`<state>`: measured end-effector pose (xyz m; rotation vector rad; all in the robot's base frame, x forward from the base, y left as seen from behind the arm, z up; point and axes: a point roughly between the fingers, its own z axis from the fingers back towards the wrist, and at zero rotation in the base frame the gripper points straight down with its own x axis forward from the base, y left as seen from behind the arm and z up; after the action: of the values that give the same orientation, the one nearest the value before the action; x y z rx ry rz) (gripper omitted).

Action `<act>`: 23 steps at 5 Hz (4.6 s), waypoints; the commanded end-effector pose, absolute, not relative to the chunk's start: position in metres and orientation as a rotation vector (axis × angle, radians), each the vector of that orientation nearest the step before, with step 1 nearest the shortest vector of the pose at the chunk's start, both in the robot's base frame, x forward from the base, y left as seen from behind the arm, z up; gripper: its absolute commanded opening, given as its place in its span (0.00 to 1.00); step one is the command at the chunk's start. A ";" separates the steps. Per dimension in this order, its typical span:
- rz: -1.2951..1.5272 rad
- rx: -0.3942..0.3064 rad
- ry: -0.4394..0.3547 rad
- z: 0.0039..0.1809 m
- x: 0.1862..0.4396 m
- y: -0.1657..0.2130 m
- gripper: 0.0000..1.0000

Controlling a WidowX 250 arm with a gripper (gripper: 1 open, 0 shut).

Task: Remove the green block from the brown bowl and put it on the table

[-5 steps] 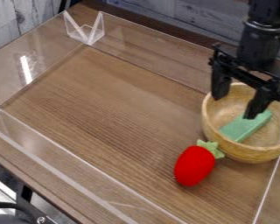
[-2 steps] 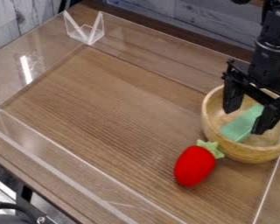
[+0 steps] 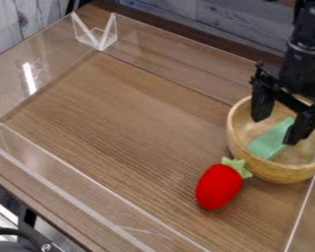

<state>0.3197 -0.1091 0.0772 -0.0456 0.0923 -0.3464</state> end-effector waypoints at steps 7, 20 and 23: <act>-0.262 -0.055 0.052 0.084 0.330 -0.121 0.00; -0.023 -0.074 -0.079 0.152 0.343 -0.102 0.00; -0.151 -0.051 -0.006 0.090 0.325 -0.113 1.00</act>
<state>0.3208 -0.1112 0.0754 -0.0418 0.0443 -0.1436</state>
